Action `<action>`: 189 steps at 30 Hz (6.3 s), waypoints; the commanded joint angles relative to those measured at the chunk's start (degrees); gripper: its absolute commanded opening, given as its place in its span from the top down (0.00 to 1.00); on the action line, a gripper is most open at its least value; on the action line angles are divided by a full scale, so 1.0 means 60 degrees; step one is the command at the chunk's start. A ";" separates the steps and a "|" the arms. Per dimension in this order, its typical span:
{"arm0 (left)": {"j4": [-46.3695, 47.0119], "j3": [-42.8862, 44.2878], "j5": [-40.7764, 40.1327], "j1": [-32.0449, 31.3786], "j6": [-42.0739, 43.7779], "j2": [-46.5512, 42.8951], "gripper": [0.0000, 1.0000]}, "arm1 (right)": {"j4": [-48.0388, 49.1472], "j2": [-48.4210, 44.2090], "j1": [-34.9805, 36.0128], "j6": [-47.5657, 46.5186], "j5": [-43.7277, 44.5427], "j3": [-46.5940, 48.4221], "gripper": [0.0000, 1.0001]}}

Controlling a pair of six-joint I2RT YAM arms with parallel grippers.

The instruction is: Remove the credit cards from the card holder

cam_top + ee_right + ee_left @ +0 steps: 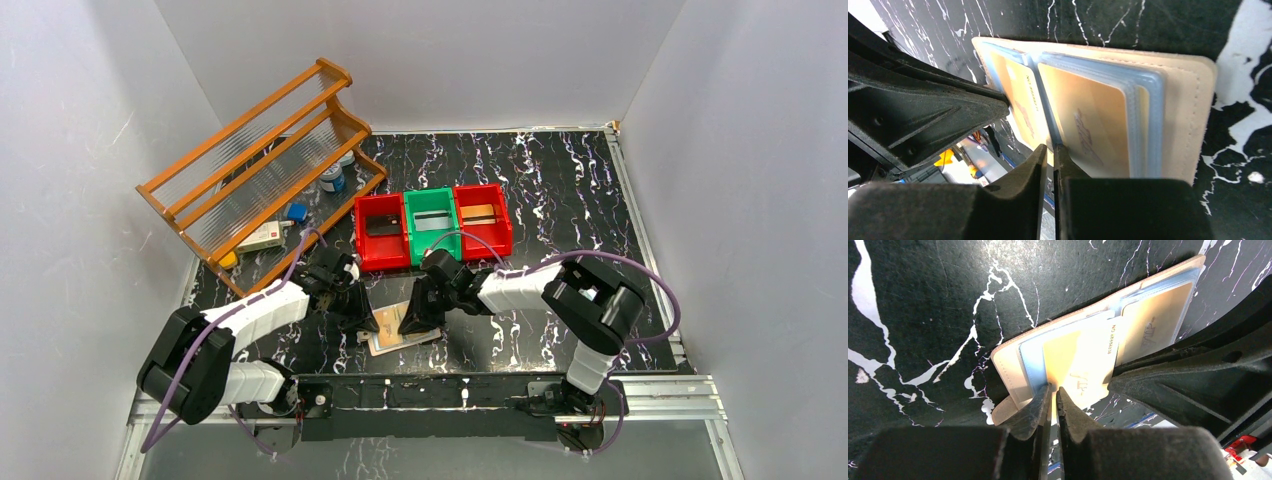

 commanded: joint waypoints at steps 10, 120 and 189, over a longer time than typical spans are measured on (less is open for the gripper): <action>-0.0382 -0.0181 -0.0134 -0.0063 0.0067 -0.0279 0.96 | 0.0647 0.0340 -0.0142 0.0233 -0.0060 -0.0149 0.69; 0.0288 -0.0107 0.0385 -0.0603 0.0373 0.0897 0.93 | 0.3012 -0.0012 -0.0364 0.0900 -0.0464 -0.1179 0.79; -0.0920 0.0399 -0.1389 -0.0607 -0.0010 -0.1731 0.67 | 0.0265 -0.2964 -0.0999 -0.1628 0.1325 -0.0642 1.00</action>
